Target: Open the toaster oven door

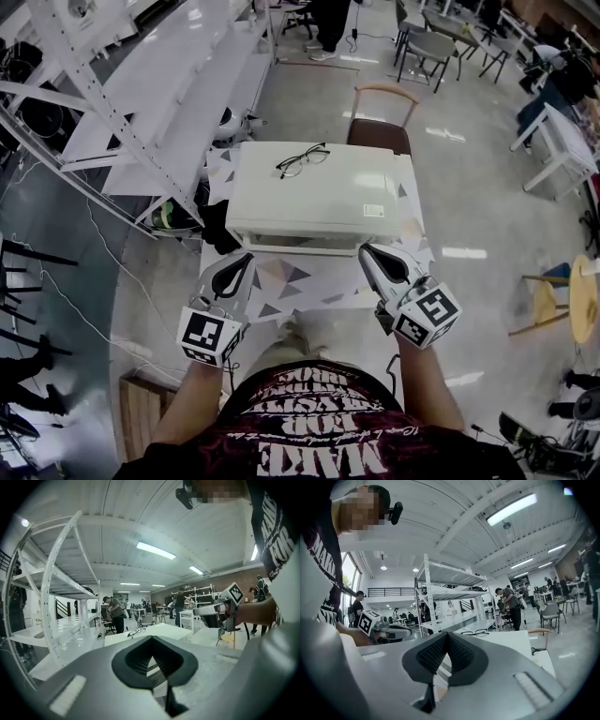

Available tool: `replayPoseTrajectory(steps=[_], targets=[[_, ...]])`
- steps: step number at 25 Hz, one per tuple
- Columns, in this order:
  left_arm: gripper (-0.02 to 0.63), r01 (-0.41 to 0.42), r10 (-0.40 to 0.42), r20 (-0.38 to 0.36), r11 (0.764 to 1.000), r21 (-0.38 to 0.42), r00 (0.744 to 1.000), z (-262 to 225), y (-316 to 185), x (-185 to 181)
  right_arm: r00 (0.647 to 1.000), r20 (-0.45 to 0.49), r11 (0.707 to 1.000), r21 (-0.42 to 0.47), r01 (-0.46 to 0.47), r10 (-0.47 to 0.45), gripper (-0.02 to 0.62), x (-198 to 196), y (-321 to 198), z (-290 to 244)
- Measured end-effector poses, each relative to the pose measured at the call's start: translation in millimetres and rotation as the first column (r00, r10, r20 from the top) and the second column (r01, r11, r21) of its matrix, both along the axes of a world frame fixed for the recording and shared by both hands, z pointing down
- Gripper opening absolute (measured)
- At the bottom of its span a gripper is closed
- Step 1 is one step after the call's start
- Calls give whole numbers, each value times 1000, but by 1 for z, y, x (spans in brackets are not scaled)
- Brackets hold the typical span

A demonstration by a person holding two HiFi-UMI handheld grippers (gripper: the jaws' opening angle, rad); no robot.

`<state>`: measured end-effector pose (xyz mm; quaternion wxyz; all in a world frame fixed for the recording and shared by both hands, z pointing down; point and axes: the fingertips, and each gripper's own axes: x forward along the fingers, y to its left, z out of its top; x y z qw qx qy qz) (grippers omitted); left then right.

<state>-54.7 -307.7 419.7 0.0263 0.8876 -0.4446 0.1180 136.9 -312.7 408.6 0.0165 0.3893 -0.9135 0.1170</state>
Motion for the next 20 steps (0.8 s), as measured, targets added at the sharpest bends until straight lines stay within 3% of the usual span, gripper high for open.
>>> replayPoseTrajectory(steps=[20], targets=[[2,-30,32,18,996,-79,999,39,-54,-13,1000,4,999,-34,-16,16,26,-19,-58,14]])
